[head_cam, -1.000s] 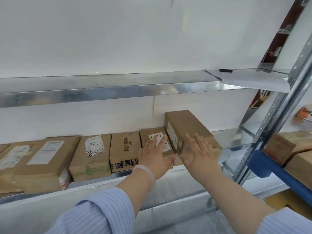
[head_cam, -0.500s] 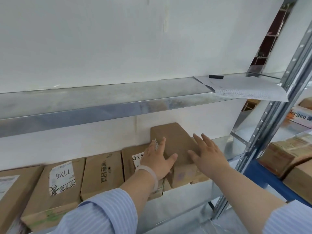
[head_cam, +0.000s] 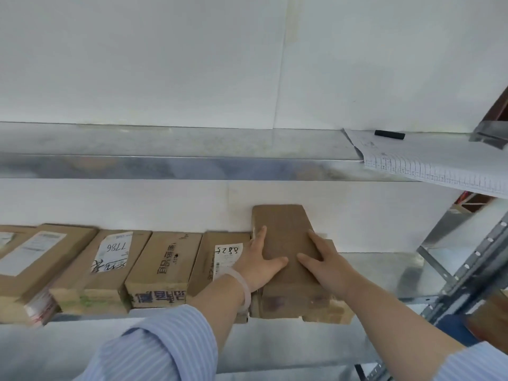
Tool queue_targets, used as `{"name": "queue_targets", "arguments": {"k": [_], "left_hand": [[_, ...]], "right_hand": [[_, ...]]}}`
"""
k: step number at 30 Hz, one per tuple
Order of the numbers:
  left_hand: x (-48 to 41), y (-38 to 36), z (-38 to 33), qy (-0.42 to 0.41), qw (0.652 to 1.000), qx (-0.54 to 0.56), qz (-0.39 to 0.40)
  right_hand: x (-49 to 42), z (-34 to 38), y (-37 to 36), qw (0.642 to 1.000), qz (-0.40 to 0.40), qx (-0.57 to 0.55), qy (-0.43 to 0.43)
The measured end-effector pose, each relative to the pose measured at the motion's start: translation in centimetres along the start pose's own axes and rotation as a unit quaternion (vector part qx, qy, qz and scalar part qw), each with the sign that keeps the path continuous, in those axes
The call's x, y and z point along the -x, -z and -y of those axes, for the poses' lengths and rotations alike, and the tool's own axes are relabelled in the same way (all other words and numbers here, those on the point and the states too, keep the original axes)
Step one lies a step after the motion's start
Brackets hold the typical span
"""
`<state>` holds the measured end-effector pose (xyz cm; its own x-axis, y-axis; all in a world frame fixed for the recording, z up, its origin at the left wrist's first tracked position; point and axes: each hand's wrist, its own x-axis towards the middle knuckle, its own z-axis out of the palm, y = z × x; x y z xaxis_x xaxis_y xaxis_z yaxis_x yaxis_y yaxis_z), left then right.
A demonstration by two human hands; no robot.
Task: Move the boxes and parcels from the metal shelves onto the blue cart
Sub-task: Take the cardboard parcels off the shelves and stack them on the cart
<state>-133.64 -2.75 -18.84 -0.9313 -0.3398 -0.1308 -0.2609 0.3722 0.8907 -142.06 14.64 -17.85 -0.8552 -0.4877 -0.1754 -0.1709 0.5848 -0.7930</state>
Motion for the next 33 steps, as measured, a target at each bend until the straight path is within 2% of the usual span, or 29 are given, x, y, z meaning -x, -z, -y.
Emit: {"name": "queue_targets", "arguments": {"k": [6, 12, 18, 23, 33], "left_hand": [[3.6, 0.7, -0.4, -0.001, 0.996, 0.036, -0.077], [9.3, 5.4, 1.8, 0.016, 0.983, 0.027, -0.182], [17.0, 11.6, 6.0, 0.049, 0.961, 0.039, -0.269], [23.6, 17.0, 10.0, 0.094, 0.933, 0.013, -0.346], [38.3, 28.8, 19.0, 0.176, 0.886, -0.004, -0.429]], "right_hand": [[0.9, 1.6, -0.2, 0.996, 0.029, 0.038, 0.078], [1.4, 6.1, -5.2, 0.973, 0.1, 0.074, 0.196], [3.5, 11.6, -13.8, 0.94, 0.186, 0.058, 0.28], [6.1, 16.4, -22.1, 0.911, 0.264, 0.052, 0.312], [14.4, 25.9, -41.1, 0.853, 0.354, 0.044, 0.38]]}}
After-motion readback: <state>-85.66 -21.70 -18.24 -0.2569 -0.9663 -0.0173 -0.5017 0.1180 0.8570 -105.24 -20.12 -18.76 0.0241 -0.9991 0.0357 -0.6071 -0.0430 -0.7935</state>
